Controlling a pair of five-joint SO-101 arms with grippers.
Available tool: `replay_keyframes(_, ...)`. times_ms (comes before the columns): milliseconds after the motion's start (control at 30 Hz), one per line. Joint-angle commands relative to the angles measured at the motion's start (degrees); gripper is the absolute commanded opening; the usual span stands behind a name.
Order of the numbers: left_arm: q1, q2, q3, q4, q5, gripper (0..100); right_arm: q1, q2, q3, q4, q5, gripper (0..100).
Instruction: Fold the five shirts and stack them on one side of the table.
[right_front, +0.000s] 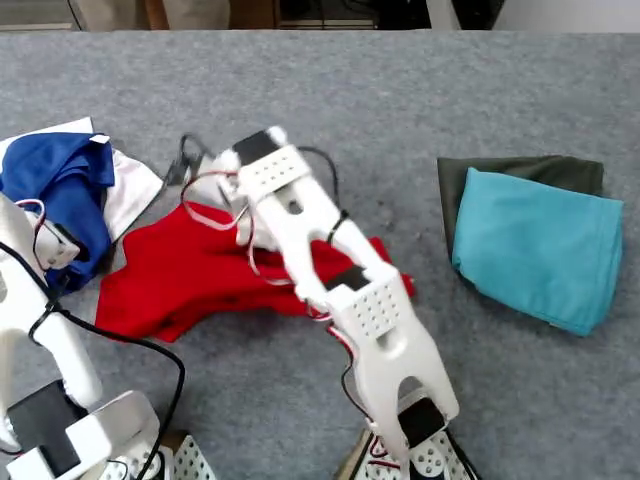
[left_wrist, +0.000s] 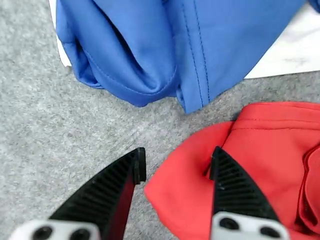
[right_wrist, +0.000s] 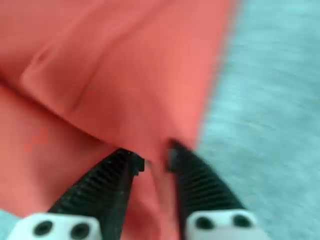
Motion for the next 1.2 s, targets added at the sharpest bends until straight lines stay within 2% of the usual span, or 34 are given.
replay_keyframes(0, 2.73, -1.54, -1.32, -1.58, -0.18, 22, 4.35, -0.22, -7.52, -0.88, -1.05, 3.0)
replay_keyframes(233, 11.25, -1.45, -1.05, -7.21, 0.09, 22, 11.91, 1.45, -13.93, -2.2, -0.88, 3.2)
replay_keyframes(333, 14.68, -1.36, -0.79, -10.64, 2.64, 22, 14.9, 3.38, -18.33, -2.99, -0.88, 3.2)
replay_keyframes(500, 19.08, 1.45, 0.79, -21.89, 5.89, 22, 18.33, 9.1, -26.15, -5.1, -0.97, 3.2)
replay_keyframes(667, 22.86, 11.12, 0.09, -30.77, 9.14, 22, 19.82, 16.75, -32.4, -9.05, -1.32, 3.3)
replay_keyframes(833, 29.19, 19.12, -8.44, -31.21, 12.48, 22, 18.59, 22.2, -39.34, -8.88, -1.49, 5.8)
replay_keyframes(933, 34.9, 22.11, -13.63, -31.21, 12.66, 22, 18.95, 22.73, -45.32, -5.27, -6.07, 15.9)
replay_keyframes(1033, 39.82, 23.16, -18.11, -29.8, 12.48, 22, 20.7, 21.93, -52.97, 0.44, -7.38, 25.7)
replay_keyframes(1167, 44.22, 24.66, -24.44, -26.37, 13.89, 22, 23.78, 12.44, -50.68, 4.84, -7.74, 30.6)
